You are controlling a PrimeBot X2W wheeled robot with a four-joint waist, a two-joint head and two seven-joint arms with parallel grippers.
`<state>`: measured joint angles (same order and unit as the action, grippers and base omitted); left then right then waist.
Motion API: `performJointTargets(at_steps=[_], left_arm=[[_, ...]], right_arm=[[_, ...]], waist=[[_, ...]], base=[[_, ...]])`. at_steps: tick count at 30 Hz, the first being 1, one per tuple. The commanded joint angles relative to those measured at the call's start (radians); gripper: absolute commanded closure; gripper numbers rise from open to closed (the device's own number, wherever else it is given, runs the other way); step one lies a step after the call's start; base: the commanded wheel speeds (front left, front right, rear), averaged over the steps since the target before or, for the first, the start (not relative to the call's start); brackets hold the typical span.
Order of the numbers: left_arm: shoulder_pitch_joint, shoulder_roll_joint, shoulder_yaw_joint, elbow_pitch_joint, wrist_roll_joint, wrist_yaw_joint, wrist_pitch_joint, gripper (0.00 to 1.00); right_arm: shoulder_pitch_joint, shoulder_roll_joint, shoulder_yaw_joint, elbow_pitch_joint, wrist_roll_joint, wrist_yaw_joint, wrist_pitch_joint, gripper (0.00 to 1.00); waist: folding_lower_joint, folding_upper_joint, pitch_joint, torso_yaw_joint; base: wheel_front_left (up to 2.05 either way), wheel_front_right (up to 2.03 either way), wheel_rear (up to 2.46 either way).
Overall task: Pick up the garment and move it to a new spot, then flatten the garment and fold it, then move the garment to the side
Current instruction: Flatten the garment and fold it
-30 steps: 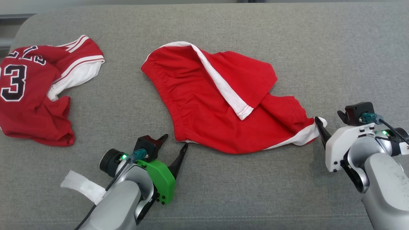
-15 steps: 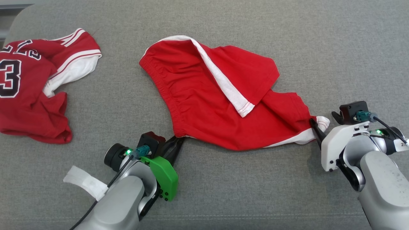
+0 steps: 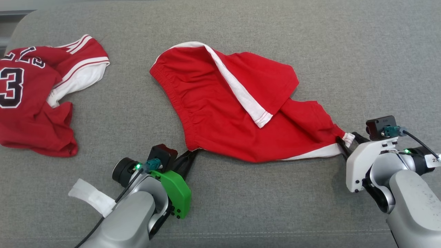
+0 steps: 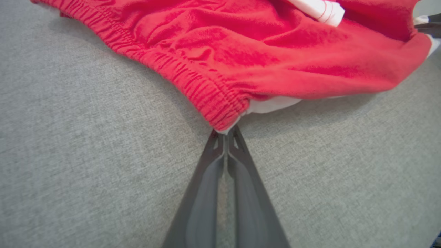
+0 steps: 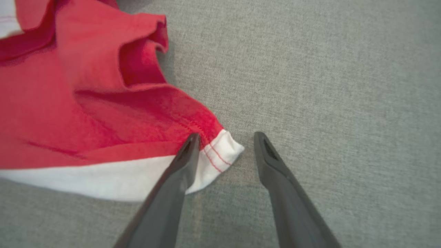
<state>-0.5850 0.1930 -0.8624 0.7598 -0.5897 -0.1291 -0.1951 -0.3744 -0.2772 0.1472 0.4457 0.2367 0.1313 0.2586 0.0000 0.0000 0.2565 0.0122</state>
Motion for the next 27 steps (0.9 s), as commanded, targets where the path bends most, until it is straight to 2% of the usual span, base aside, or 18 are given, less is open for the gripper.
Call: performJointTargets(at_steps=[1, 2, 3, 12, 20, 27], left_arm=[[-0.020, 0.004, -0.002, 0.005, -0.011, -0.002, -0.006, 1.00], [-0.024, 0.003, -0.004, 0.007, -0.011, -0.002, -0.008, 1.00], [-0.026, 0.002, -0.005, 0.009, -0.011, -0.002, -0.009, 1.00], [-0.040, 0.000, 0.050, 0.000, -0.057, 0.009, -0.044, 1.00], [-0.045, 0.050, 0.108, -0.116, -0.081, 0.032, -0.058, 1.00], [-0.084, 0.101, 0.145, -0.245, -0.116, 0.050, 0.010, 1.00]], right_arm=[[0.004, 0.003, -0.001, 0.003, 0.009, -0.001, 0.011, 0.75], [0.003, 0.003, -0.001, 0.008, 0.010, -0.001, 0.019, 0.91], [0.002, 0.003, -0.001, 0.011, 0.011, -0.001, 0.026, 1.00], [-0.004, 0.032, -0.055, -0.016, 0.038, -0.001, -0.002, 1.00], [-0.016, 0.090, -0.138, -0.100, 0.151, -0.001, -0.011, 1.00], [-0.072, 0.123, -0.184, -0.181, 0.185, -0.001, 0.022, 1.00]], waist=[[0.0000, 0.0000, 0.003, 0.000], [0.0000, 0.0000, 0.005, 0.000], [0.0000, 0.0000, 0.008, 0.001], [0.0000, 0.0000, -0.009, 0.008], [0.0000, 0.0000, -0.072, 0.008], [0.0000, 0.0000, -0.088, -0.006]], base=[[0.00, 0.00, 0.00], [0.00, 0.00, 0.00], [0.00, 0.00, 0.00], [0.00, 0.00, 0.00], [0.00, 0.00, 0.00], [0.00, 0.00, 0.00]])
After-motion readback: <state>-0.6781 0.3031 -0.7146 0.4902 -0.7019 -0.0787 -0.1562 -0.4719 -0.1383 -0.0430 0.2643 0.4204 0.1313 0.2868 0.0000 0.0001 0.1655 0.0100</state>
